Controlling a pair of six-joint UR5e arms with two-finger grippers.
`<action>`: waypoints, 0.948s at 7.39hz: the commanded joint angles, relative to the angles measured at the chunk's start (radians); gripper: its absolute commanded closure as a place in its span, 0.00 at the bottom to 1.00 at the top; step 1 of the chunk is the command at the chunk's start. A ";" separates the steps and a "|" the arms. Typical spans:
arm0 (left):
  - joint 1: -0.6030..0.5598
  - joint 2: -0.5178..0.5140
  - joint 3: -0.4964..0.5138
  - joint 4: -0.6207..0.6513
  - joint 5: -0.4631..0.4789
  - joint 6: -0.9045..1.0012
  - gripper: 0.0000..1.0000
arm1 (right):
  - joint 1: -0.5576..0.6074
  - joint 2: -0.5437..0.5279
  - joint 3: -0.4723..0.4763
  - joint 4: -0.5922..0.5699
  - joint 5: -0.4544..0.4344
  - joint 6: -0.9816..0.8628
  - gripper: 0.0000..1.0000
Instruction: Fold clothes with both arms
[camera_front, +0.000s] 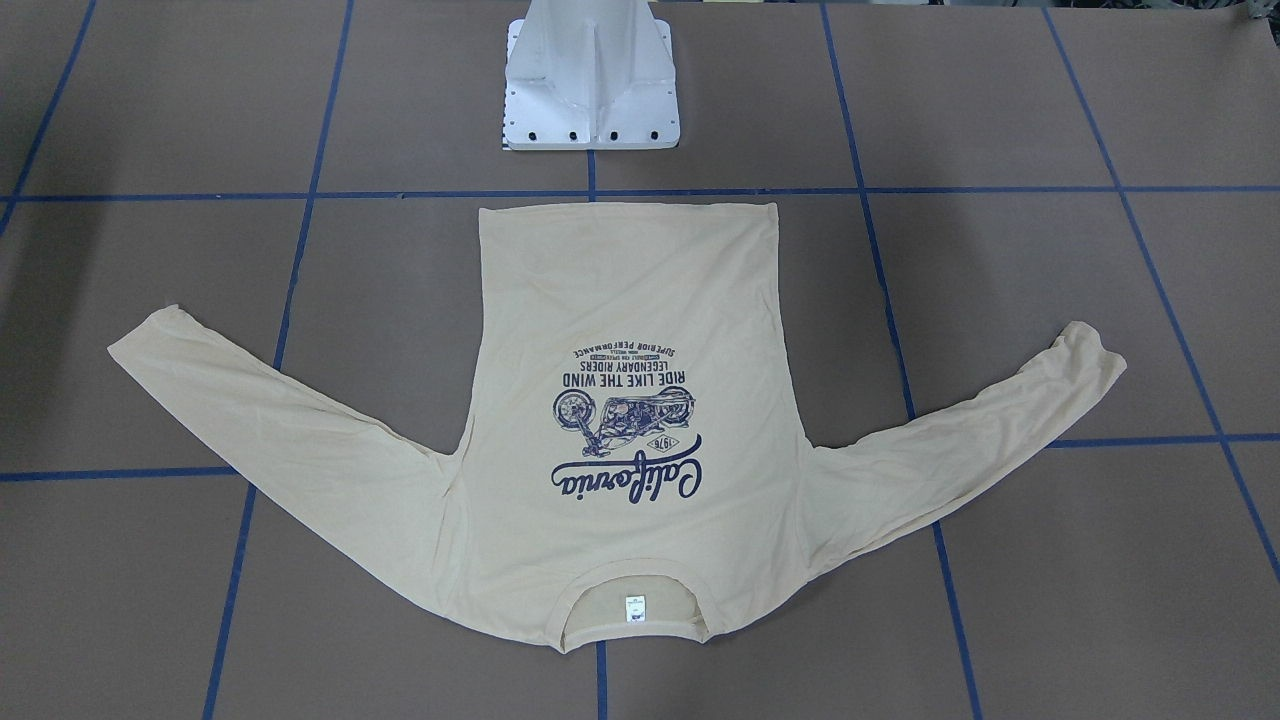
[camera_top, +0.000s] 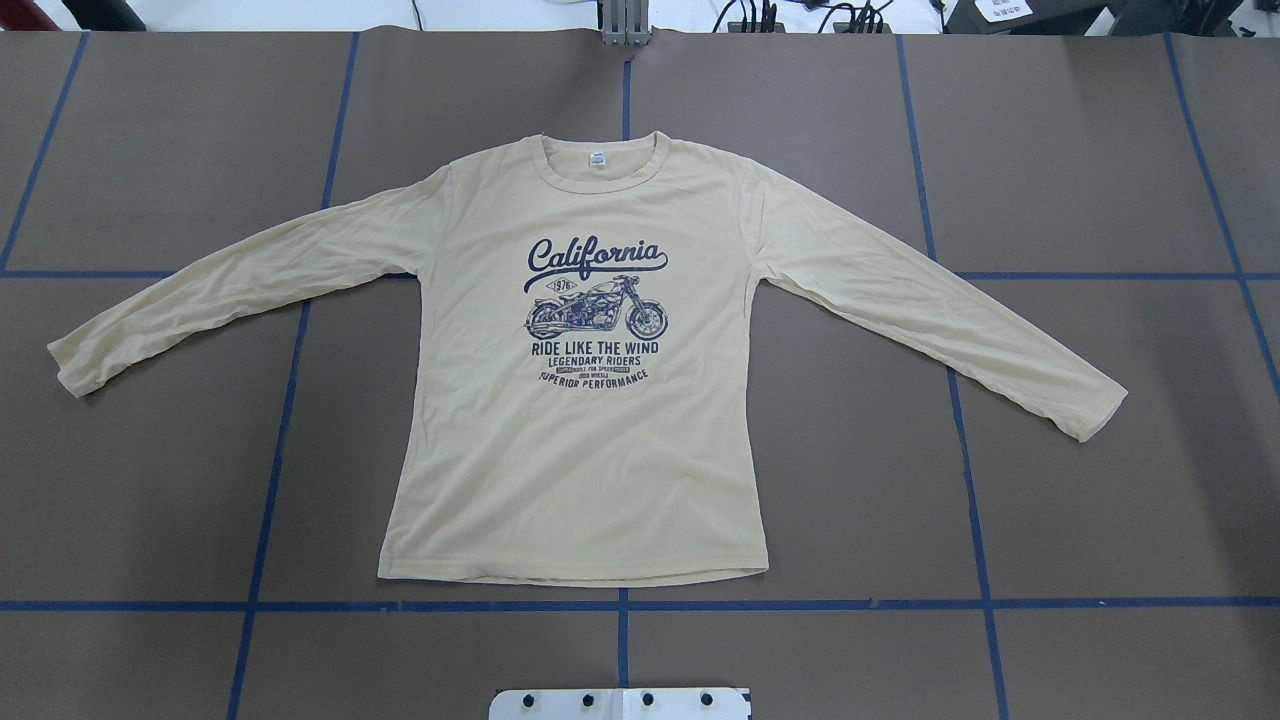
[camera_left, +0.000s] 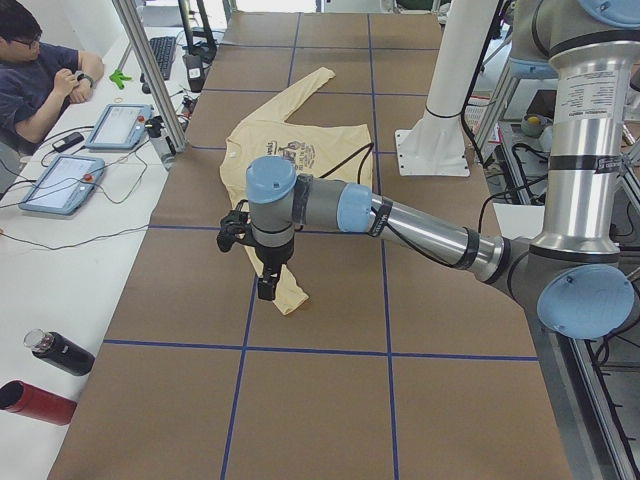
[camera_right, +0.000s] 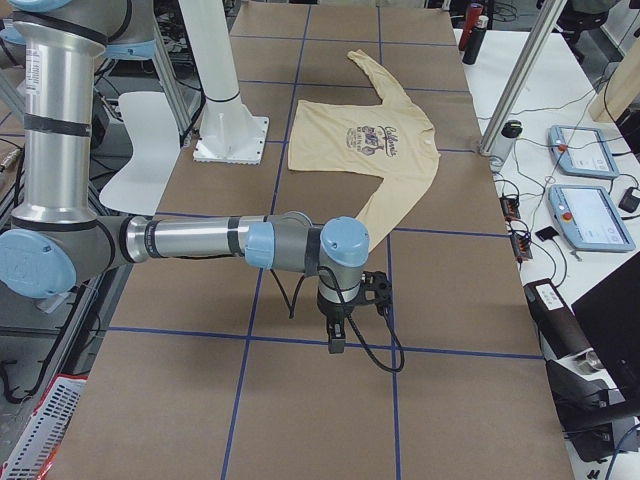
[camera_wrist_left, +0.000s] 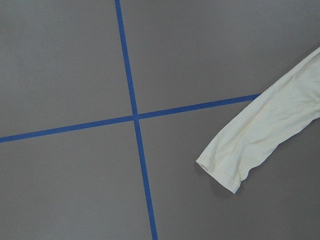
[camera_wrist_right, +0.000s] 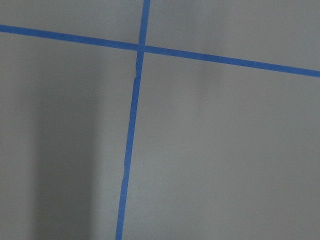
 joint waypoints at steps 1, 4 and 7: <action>0.000 0.000 -0.019 0.001 0.000 0.000 0.00 | 0.000 0.000 0.000 0.000 0.000 0.000 0.00; 0.017 -0.006 -0.059 -0.005 0.000 0.000 0.00 | 0.000 0.015 0.011 0.002 0.002 0.002 0.00; 0.021 -0.110 -0.036 -0.011 0.014 -0.009 0.00 | -0.017 0.030 0.034 0.131 0.009 0.009 0.00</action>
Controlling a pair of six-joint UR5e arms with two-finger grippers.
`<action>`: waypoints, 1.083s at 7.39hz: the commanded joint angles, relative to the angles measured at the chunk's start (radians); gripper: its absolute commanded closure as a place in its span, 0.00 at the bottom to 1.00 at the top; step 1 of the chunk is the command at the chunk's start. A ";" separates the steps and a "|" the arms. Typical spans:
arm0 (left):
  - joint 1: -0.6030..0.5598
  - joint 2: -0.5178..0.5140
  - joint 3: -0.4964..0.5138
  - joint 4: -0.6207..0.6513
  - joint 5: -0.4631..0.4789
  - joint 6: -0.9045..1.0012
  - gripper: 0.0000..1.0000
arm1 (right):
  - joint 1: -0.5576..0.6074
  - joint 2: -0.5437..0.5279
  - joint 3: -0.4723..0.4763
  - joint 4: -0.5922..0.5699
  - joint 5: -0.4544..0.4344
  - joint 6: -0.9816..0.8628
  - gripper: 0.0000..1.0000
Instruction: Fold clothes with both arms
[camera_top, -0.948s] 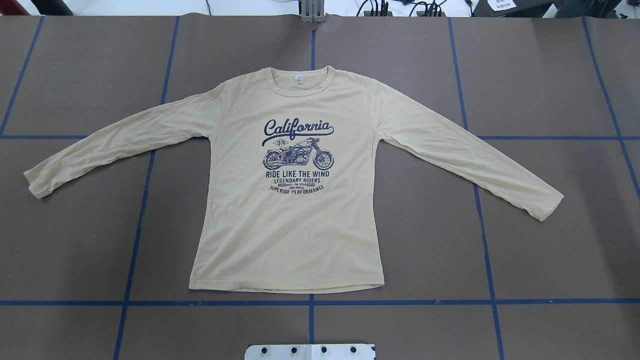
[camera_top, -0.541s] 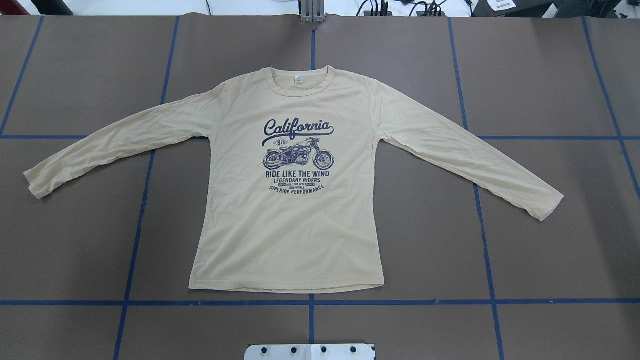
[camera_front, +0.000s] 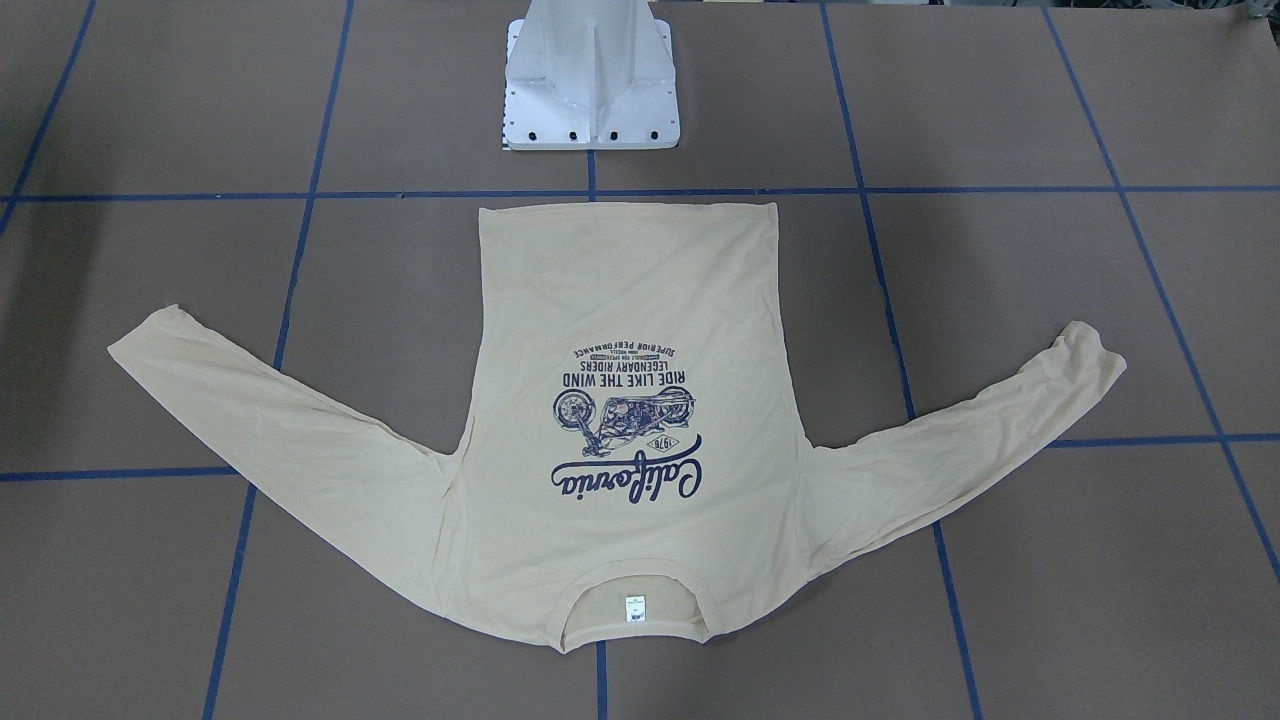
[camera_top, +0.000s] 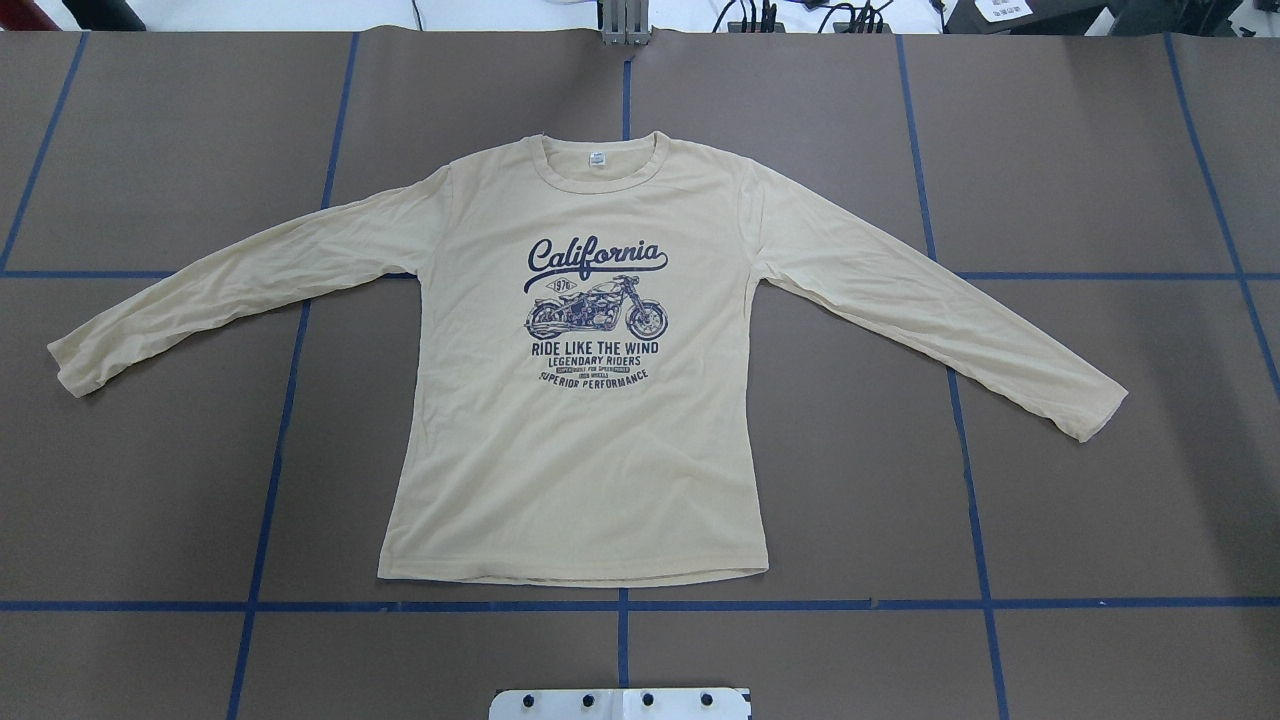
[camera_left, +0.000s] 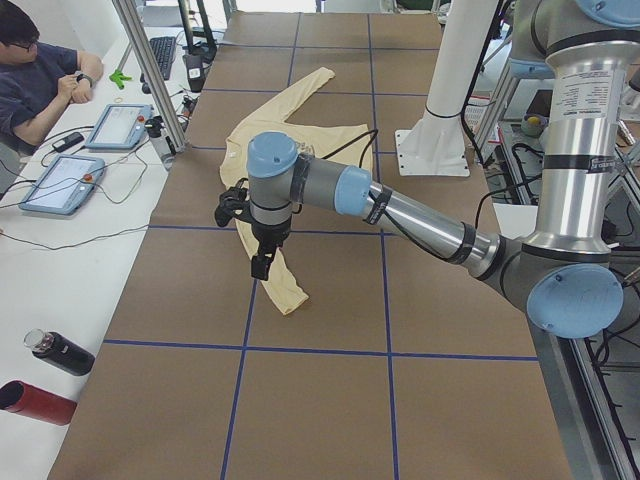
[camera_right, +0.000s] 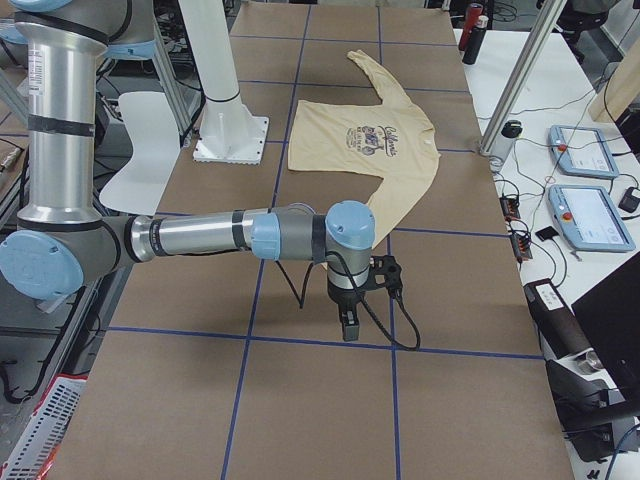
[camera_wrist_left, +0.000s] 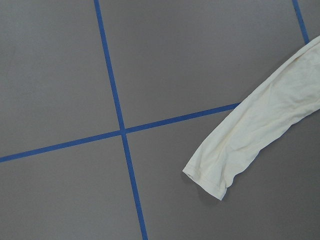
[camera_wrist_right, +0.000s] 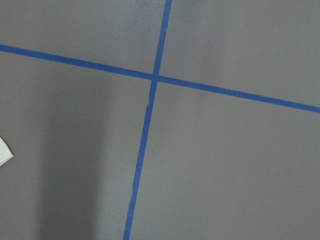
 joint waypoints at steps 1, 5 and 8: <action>0.001 -0.091 0.010 -0.055 0.039 0.000 0.00 | -0.037 0.004 0.010 0.086 0.026 0.009 0.00; 0.007 -0.103 0.138 -0.243 0.038 0.002 0.00 | -0.247 0.018 0.018 0.330 0.109 0.332 0.00; 0.007 -0.100 0.136 -0.244 0.038 0.003 0.00 | -0.473 -0.005 -0.030 0.664 0.008 0.761 0.00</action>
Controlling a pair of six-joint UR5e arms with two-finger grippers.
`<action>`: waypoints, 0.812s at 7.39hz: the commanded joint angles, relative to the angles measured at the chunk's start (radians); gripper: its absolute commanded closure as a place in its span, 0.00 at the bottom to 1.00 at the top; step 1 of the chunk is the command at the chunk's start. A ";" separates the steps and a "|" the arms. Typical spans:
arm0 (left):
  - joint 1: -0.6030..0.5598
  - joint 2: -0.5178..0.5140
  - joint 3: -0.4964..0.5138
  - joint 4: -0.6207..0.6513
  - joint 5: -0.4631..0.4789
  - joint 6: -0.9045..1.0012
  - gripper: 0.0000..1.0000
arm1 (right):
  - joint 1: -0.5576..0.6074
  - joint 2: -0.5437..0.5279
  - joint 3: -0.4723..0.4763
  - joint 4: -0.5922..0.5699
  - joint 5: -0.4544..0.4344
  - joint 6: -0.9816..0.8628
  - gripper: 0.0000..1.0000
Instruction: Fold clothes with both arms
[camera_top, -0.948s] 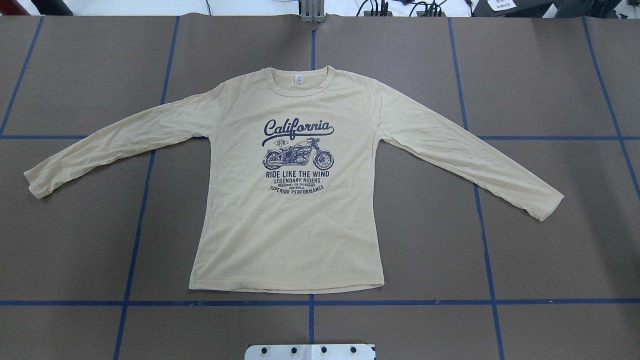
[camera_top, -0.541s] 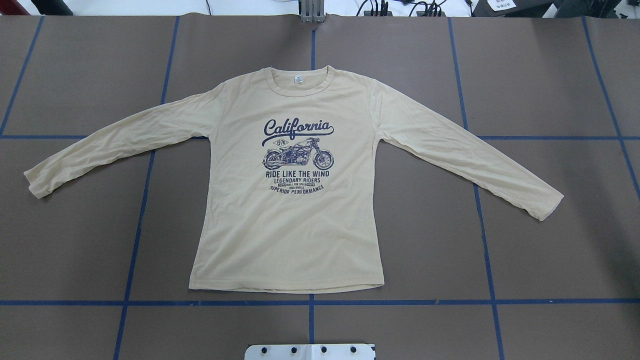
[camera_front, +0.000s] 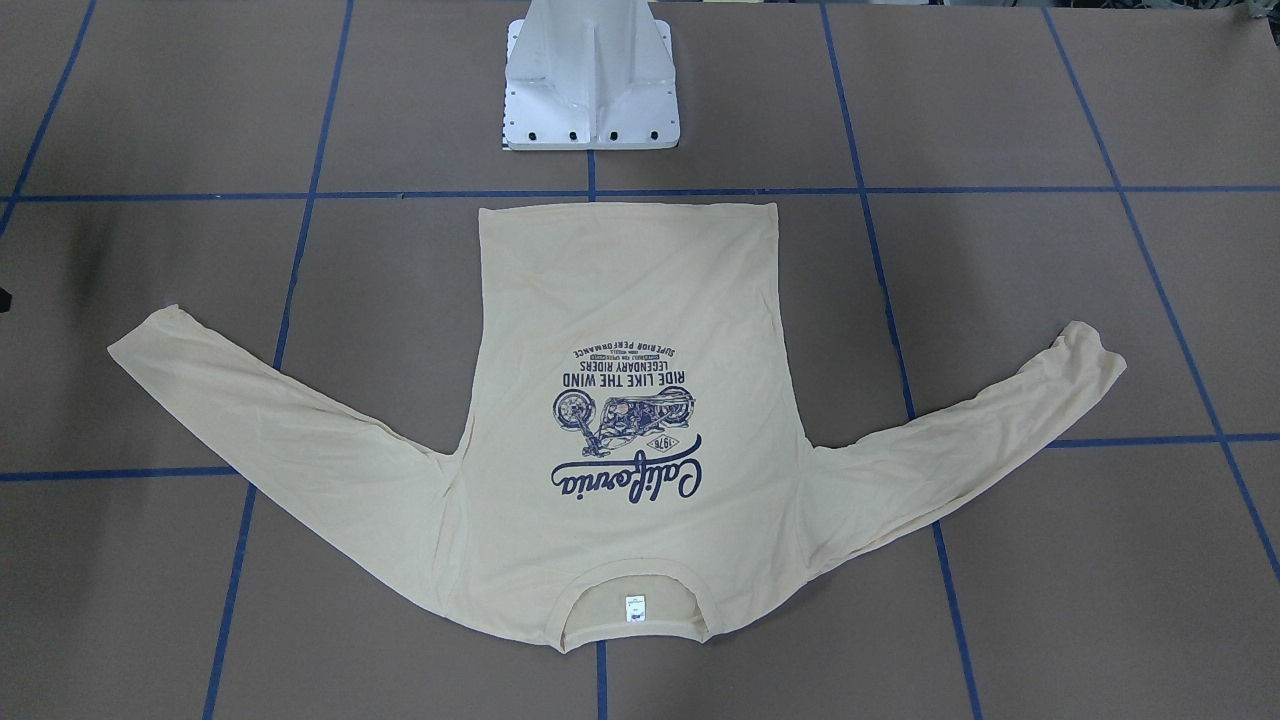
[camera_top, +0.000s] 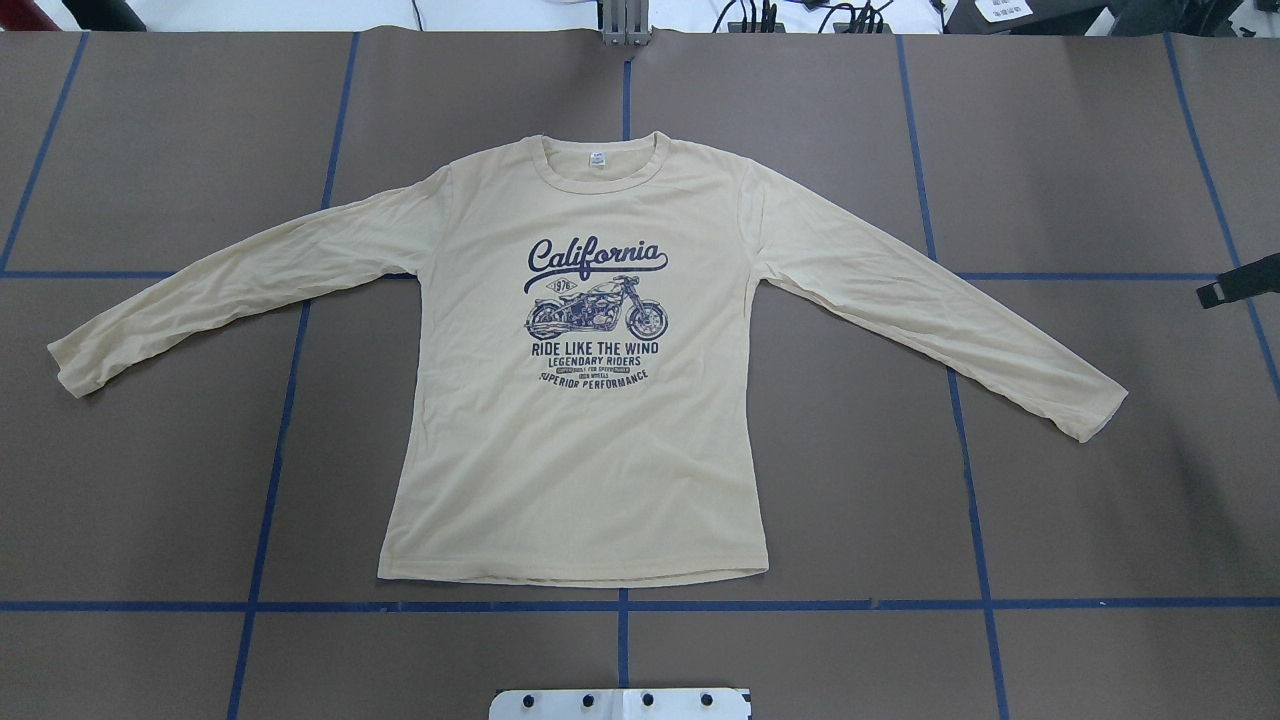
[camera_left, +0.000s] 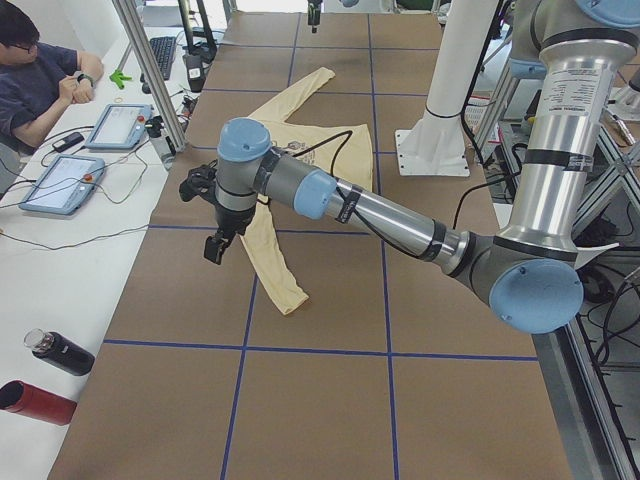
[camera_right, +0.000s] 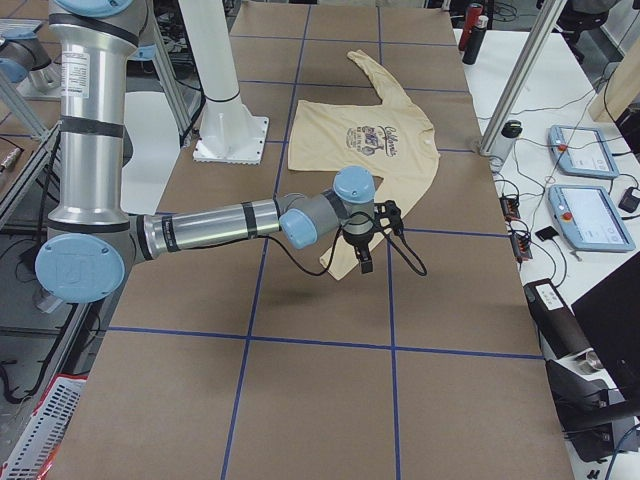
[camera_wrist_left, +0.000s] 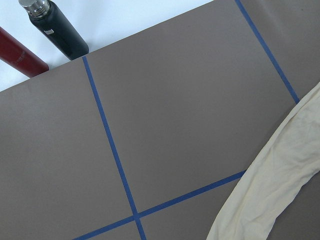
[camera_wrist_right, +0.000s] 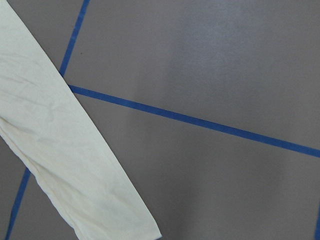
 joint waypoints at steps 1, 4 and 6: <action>0.000 0.001 0.001 -0.002 0.000 0.000 0.00 | -0.156 -0.026 -0.066 0.282 -0.117 0.296 0.00; 0.002 0.003 0.001 -0.001 0.000 0.000 0.00 | -0.324 -0.027 -0.262 0.653 -0.298 0.504 0.10; 0.002 0.009 0.001 -0.002 -0.002 0.002 0.00 | -0.344 -0.062 -0.255 0.656 -0.316 0.504 0.19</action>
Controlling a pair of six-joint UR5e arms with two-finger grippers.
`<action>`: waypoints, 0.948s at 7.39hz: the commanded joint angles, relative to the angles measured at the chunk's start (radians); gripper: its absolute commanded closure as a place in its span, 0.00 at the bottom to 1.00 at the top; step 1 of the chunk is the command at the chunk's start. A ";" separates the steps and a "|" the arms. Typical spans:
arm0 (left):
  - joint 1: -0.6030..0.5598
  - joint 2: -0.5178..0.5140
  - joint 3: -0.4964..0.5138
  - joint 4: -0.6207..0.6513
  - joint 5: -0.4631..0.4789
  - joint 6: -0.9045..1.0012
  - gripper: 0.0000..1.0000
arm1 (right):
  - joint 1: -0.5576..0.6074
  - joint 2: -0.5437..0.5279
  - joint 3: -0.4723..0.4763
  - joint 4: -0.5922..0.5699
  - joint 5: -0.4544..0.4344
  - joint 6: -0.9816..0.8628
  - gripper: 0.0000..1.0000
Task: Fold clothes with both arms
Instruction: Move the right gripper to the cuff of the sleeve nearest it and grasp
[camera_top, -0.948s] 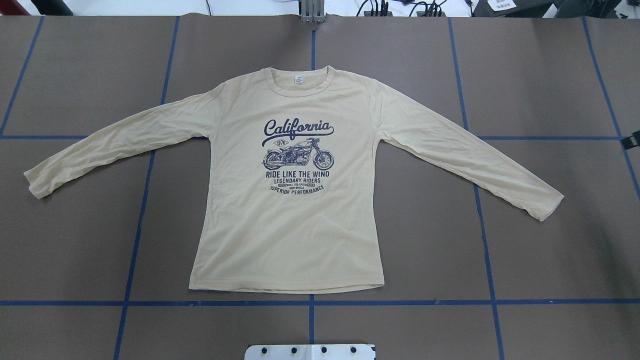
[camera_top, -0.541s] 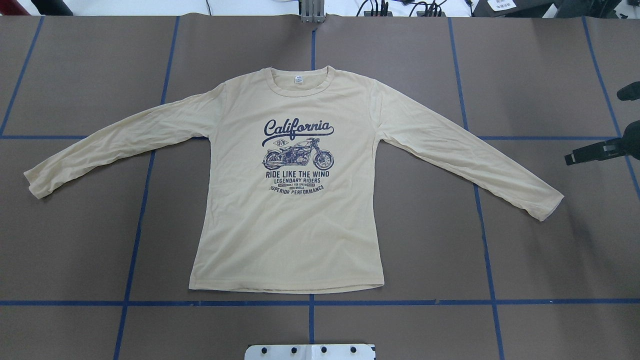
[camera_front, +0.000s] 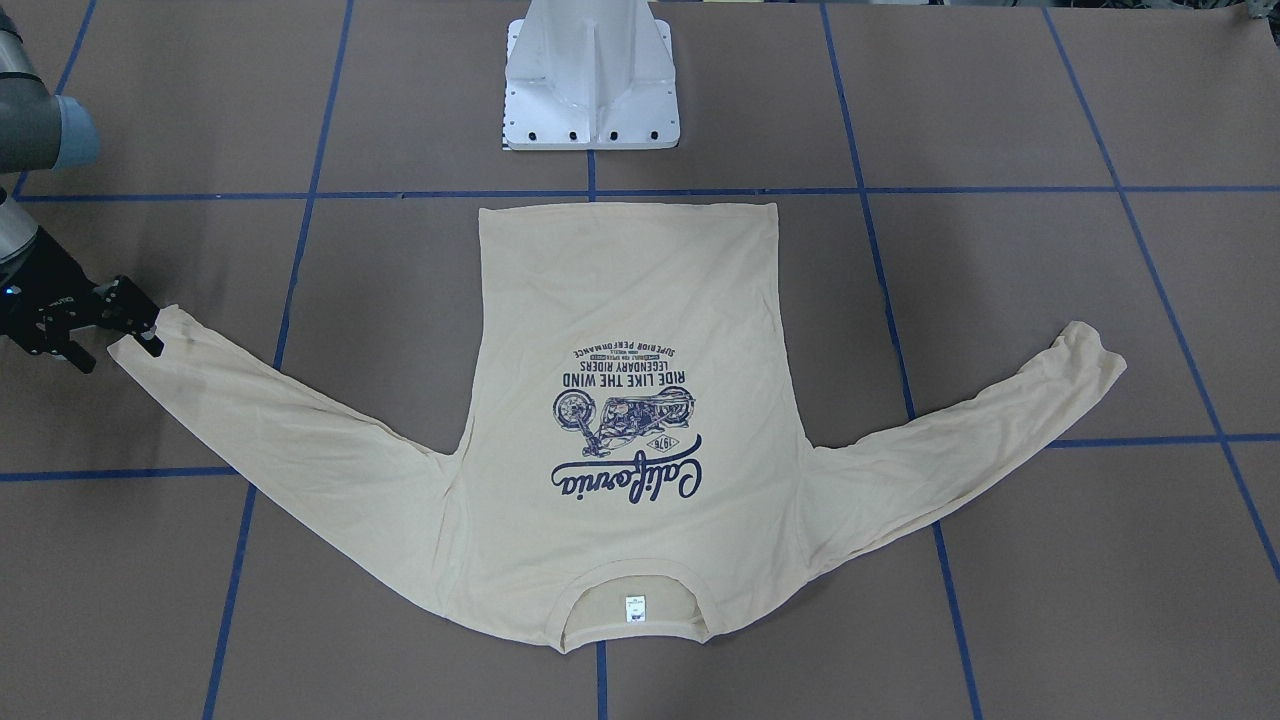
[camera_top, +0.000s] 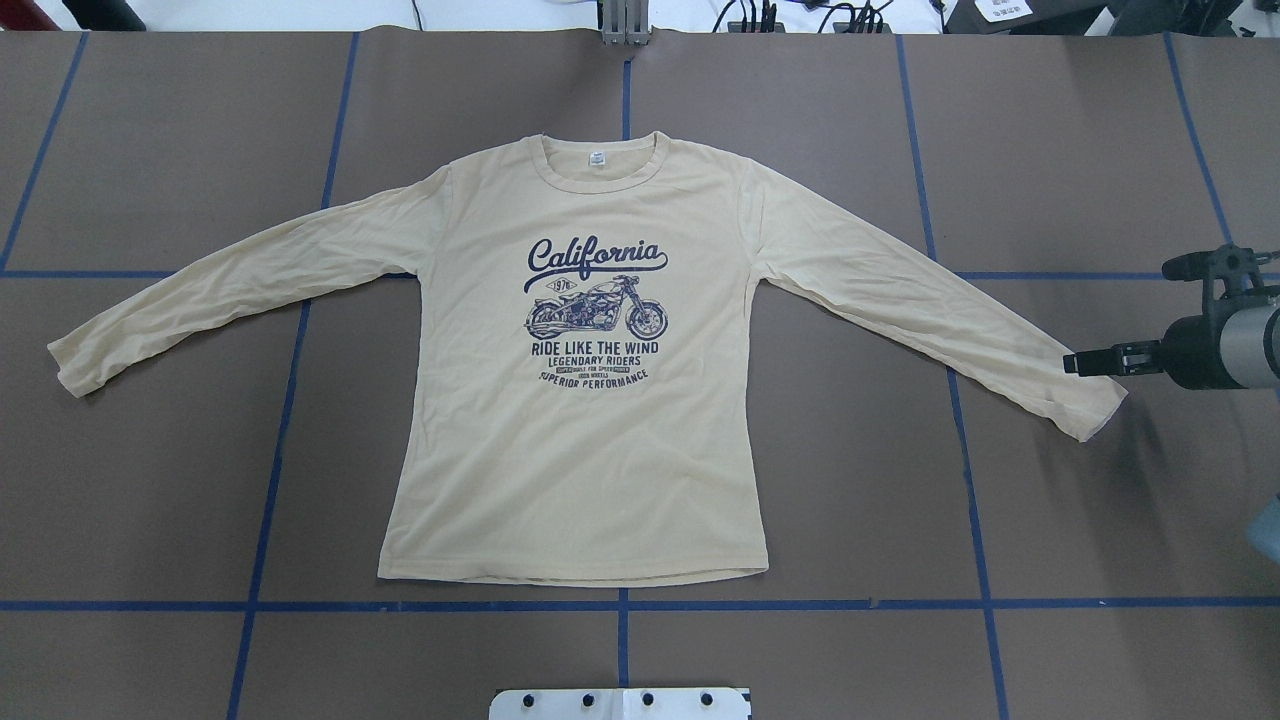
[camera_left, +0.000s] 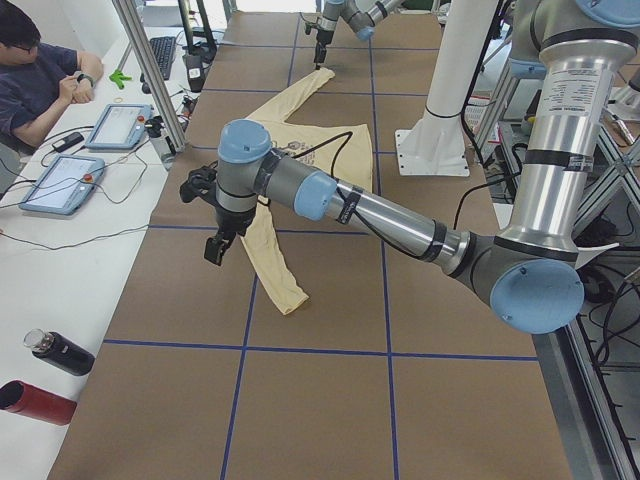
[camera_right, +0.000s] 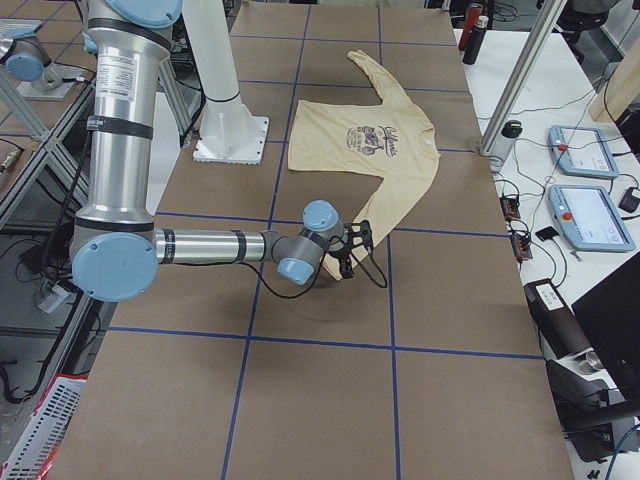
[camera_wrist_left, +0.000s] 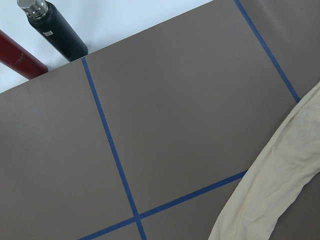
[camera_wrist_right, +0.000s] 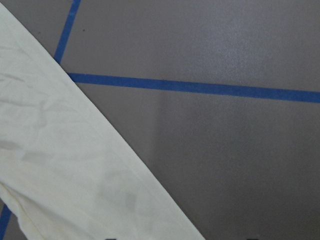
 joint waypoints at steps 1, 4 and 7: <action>0.000 0.006 0.000 0.000 -0.001 0.001 0.00 | -0.017 -0.043 0.005 0.021 -0.018 0.008 0.23; 0.000 0.006 0.000 0.000 -0.001 0.001 0.00 | -0.060 -0.068 0.008 0.020 -0.075 0.005 0.27; 0.000 0.006 0.003 0.001 -0.001 0.002 0.00 | -0.068 -0.068 0.017 0.020 -0.076 0.003 0.52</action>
